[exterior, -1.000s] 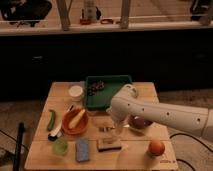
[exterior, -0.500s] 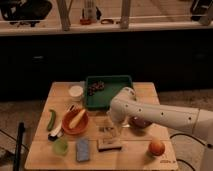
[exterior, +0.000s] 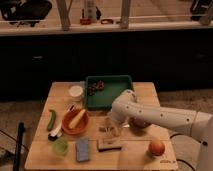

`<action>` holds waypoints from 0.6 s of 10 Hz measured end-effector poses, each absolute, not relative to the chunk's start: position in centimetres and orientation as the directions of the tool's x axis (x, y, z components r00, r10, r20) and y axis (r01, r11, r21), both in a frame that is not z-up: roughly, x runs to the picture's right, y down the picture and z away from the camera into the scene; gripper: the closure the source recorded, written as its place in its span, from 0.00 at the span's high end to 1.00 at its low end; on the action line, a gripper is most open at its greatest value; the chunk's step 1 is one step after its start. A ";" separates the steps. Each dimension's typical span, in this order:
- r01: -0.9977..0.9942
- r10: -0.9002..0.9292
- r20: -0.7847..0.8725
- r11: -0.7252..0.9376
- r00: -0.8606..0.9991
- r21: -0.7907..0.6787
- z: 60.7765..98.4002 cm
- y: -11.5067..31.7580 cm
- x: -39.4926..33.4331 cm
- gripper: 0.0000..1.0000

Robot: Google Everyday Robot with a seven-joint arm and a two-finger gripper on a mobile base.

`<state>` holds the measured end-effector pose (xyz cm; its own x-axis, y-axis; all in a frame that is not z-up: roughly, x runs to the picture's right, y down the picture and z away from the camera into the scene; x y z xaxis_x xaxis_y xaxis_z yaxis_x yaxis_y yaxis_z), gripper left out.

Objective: Place fork in paper cup

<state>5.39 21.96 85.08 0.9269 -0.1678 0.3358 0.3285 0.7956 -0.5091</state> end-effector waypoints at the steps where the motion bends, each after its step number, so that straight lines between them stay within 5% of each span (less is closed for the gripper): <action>1: 0.325 -0.161 0.337 0.795 0.927 -0.513 85.3 22.1 5.4 0.47; 6: 0.332 -0.170 0.338 0.793 0.926 -0.511 84.8 21.8 5.5 0.01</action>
